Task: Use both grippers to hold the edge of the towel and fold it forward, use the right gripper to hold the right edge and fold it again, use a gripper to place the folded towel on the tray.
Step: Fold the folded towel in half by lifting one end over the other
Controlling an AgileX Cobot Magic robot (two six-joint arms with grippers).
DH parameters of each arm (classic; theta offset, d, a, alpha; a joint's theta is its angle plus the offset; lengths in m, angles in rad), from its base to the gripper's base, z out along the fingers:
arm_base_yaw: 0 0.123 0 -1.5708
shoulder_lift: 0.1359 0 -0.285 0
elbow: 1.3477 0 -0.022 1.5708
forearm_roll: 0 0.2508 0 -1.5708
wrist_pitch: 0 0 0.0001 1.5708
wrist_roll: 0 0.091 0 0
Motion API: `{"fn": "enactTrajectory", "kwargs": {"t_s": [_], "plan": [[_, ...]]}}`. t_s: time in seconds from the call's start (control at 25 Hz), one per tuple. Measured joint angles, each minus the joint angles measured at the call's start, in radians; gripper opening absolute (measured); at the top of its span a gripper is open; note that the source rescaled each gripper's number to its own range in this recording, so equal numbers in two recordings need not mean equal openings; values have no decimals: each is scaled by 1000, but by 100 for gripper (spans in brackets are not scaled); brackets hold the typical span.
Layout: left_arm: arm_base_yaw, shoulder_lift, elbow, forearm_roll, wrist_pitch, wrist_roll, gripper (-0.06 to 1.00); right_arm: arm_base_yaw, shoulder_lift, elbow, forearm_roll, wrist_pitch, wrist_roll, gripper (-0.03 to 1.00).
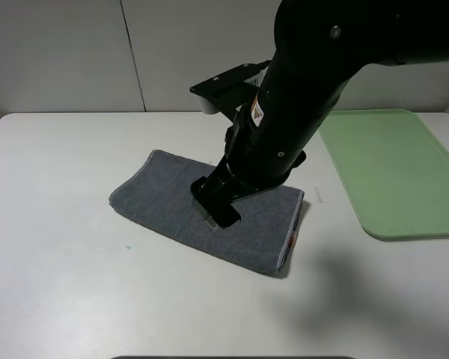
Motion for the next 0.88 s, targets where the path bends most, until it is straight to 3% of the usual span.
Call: {"fn": "enactTrajectory", "kwargs": {"t_s": [0.16, 0.32, 0.64, 0.88], "plan": [[21, 0, 0, 0, -1, 0, 100, 0, 0, 0, 8, -16, 11, 100], [109, 0, 0, 0, -1, 0, 100, 0, 0, 0, 11, -17, 39, 100], [297, 0, 0, 1, -1, 0, 100, 0, 53, 0, 4, -34, 253, 100], [323, 0, 0, 6, -2, 0, 100, 0, 145, 0, -7, -85, 384, 100]]}}
